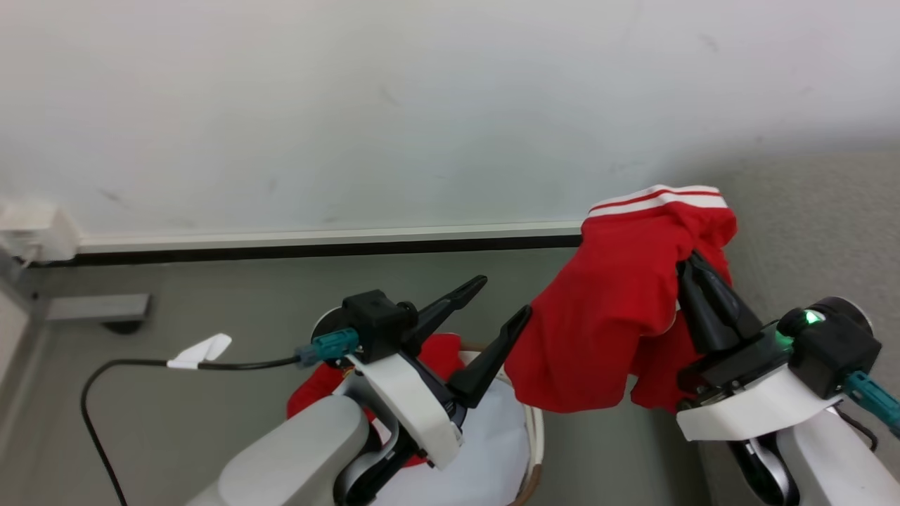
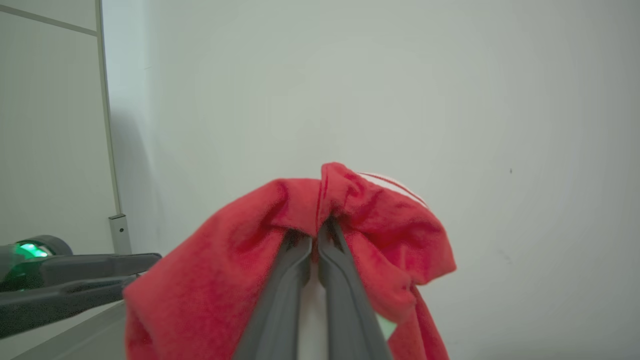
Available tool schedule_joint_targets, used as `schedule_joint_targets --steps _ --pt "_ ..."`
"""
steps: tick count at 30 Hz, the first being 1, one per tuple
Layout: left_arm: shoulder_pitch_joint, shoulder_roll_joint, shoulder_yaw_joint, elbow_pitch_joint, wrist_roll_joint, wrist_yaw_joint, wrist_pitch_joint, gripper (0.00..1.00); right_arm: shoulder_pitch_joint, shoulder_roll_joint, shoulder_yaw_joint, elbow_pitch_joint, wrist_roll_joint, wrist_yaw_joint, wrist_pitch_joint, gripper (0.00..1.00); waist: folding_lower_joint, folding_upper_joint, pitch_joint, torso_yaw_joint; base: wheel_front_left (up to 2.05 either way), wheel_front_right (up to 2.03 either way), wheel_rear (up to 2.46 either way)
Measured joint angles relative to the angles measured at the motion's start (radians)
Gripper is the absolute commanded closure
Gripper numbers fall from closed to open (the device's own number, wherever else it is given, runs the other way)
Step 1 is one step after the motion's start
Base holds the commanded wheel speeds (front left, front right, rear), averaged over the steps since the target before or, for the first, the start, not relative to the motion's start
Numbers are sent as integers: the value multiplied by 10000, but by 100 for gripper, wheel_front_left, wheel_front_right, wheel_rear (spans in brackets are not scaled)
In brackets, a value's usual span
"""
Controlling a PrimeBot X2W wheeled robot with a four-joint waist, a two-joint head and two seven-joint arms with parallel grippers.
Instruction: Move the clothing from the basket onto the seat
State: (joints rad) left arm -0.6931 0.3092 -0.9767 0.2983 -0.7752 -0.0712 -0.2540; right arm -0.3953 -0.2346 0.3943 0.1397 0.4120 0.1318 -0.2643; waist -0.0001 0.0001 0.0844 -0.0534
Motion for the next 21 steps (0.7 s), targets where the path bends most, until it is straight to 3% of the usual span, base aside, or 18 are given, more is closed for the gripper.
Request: schedule_joint_targets --steps 21 --pt "81 311 -58 -633 1327 -86 -102 0 616 36 -1459 -1135 -410 0 0 100 0 0 541 -3127 0 0 0"
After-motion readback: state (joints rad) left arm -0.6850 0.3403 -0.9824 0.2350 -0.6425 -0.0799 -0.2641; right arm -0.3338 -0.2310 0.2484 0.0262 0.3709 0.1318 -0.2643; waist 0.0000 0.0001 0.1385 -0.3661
